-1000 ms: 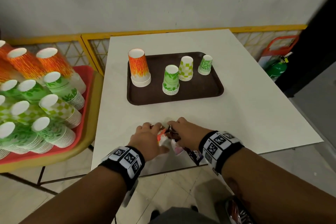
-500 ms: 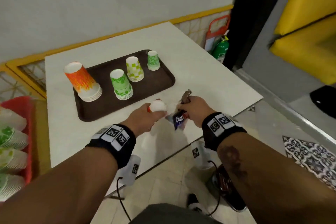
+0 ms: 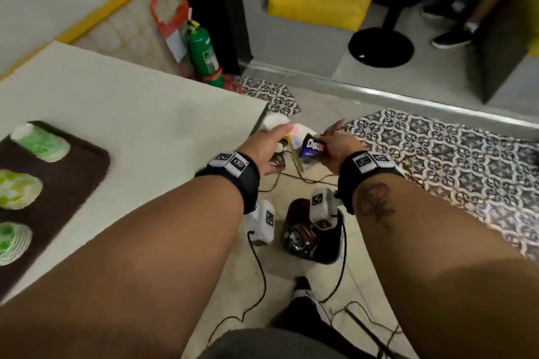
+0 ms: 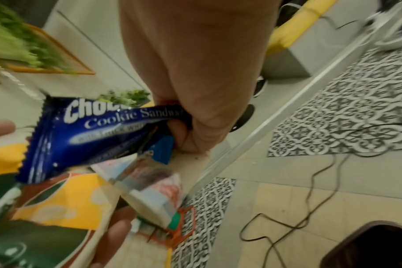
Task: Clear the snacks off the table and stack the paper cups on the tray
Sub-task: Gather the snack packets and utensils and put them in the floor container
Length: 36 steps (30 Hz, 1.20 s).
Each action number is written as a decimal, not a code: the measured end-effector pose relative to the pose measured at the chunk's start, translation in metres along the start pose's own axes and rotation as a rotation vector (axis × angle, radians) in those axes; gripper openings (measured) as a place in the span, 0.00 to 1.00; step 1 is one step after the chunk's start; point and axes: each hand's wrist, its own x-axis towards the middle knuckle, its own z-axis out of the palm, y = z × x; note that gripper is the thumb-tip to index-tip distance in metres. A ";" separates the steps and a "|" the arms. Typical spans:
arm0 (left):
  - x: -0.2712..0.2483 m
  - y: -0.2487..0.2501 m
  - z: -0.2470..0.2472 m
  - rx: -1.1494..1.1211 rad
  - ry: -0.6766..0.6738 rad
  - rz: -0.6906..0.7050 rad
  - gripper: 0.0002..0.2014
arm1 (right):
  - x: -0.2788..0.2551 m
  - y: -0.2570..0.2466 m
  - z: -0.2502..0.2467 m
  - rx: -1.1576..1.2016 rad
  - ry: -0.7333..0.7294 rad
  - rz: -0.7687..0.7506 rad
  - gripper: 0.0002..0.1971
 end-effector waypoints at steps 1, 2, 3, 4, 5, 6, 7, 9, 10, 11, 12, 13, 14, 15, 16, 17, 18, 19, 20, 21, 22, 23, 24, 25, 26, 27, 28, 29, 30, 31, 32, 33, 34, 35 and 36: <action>0.012 -0.006 0.013 0.027 -0.019 -0.023 0.36 | 0.016 0.010 -0.017 -0.038 0.029 0.017 0.04; 0.026 -0.016 0.025 0.049 -0.036 -0.063 0.37 | 0.032 0.024 -0.033 -0.089 0.075 0.046 0.12; 0.040 -0.028 0.034 0.067 -0.053 -0.116 0.41 | 0.048 0.036 -0.045 -0.087 0.099 0.073 0.18; 0.054 -0.041 0.041 0.091 -0.065 -0.182 0.44 | 0.061 0.047 -0.056 -0.114 0.112 0.107 0.20; 0.069 -0.057 0.045 0.115 -0.069 -0.250 0.46 | 0.078 0.063 -0.067 -0.147 0.140 0.140 0.21; 0.087 -0.075 0.046 0.134 -0.065 -0.316 0.49 | 0.098 0.074 -0.078 -0.083 0.206 0.240 0.21; 0.105 -0.092 0.048 0.153 -0.060 -0.373 0.50 | 0.103 0.089 -0.082 -0.158 0.227 0.272 0.21; 0.143 -0.125 0.048 0.180 -0.050 -0.443 0.47 | 0.124 0.117 -0.092 -0.226 0.244 0.289 0.23; 0.161 -0.142 0.049 0.193 -0.048 -0.469 0.43 | 0.135 0.134 -0.098 -0.256 0.258 0.302 0.23; 0.176 -0.157 0.052 0.205 -0.051 -0.494 0.40 | 0.151 0.149 -0.101 -0.249 0.223 0.326 0.23; 0.193 -0.173 0.054 0.211 -0.057 -0.524 0.38 | 0.163 0.166 -0.105 -0.160 0.219 0.387 0.23; 0.207 -0.186 0.058 0.215 -0.062 -0.544 0.35 | 0.175 0.187 -0.110 -0.081 0.253 0.380 0.22; 0.220 -0.200 0.060 0.214 -0.066 -0.566 0.32 | 0.186 0.206 -0.113 -0.099 0.227 0.401 0.22; 0.235 -0.216 0.061 0.216 -0.064 -0.588 0.31 | 0.197 0.226 -0.115 -0.075 0.226 0.439 0.22; 0.248 -0.229 0.062 0.224 -0.057 -0.602 0.30 | 0.212 0.247 -0.118 -0.090 0.213 0.455 0.22; 0.258 -0.240 0.062 0.241 -0.051 -0.603 0.30 | 0.222 0.264 -0.118 -0.112 0.193 0.470 0.22; 0.270 -0.250 0.062 0.250 -0.039 -0.598 0.30 | 0.237 0.283 -0.122 -0.127 0.170 0.470 0.22; 0.282 -0.261 0.062 0.261 -0.029 -0.589 0.31 | 0.246 0.299 -0.124 -0.119 0.148 0.485 0.22; 0.291 -0.270 0.062 0.268 -0.031 -0.580 0.33 | 0.253 0.312 -0.127 -0.128 0.124 0.497 0.22; 0.301 -0.280 0.063 0.261 -0.032 -0.576 0.36 | 0.260 0.325 -0.130 -0.128 0.109 0.502 0.22; 0.310 -0.291 0.062 0.253 -0.025 -0.571 0.38 | 0.266 0.336 -0.133 -0.138 0.095 0.517 0.22; 0.313 -0.298 0.063 0.256 -0.023 -0.561 0.39 | 0.270 0.345 -0.135 -0.123 0.088 0.541 0.23; 0.318 -0.306 0.063 0.275 -0.026 -0.542 0.38 | 0.275 0.355 -0.137 -0.105 0.090 0.548 0.23; 0.323 -0.314 0.063 0.323 -0.042 -0.530 0.39 | 0.275 0.359 -0.138 -0.098 0.085 0.542 0.23; 0.327 -0.321 0.063 0.366 -0.071 -0.526 0.40 | 0.278 0.365 -0.139 -0.084 0.073 0.525 0.24; 0.331 -0.328 0.063 0.396 -0.090 -0.531 0.42 | 0.280 0.369 -0.140 -0.080 0.068 0.510 0.24; 0.339 -0.336 0.062 0.393 -0.096 -0.553 0.45 | 0.281 0.373 -0.141 -0.065 0.044 0.513 0.25; 0.346 -0.343 0.061 0.400 -0.098 -0.583 0.47 | 0.276 0.368 -0.139 -0.043 0.032 0.517 0.25; 0.345 -0.341 0.062 0.427 -0.105 -0.596 0.49 | 0.275 0.369 -0.140 -0.014 0.017 0.529 0.22; 0.343 -0.337 0.065 0.464 -0.106 -0.579 0.48 | 0.272 0.365 -0.140 -0.005 0.023 0.532 0.20; 0.338 -0.329 0.067 0.494 -0.105 -0.535 0.44 | 0.271 0.363 -0.139 0.044 0.016 0.562 0.19; 0.331 -0.320 0.069 0.549 -0.088 -0.481 0.39 | 0.264 0.354 -0.135 0.068 0.010 0.576 0.21; 0.322 -0.309 0.072 0.615 -0.073 -0.427 0.34 | 0.263 0.353 -0.133 0.101 0.007 0.585 0.22; 0.310 -0.298 0.075 0.695 -0.066 -0.376 0.30 | 0.252 0.344 -0.129 0.143 0.009 0.618 0.22; 0.299 -0.288 0.079 0.762 -0.072 -0.334 0.27 | 0.244 0.338 -0.128 0.146 -0.004 0.610 0.22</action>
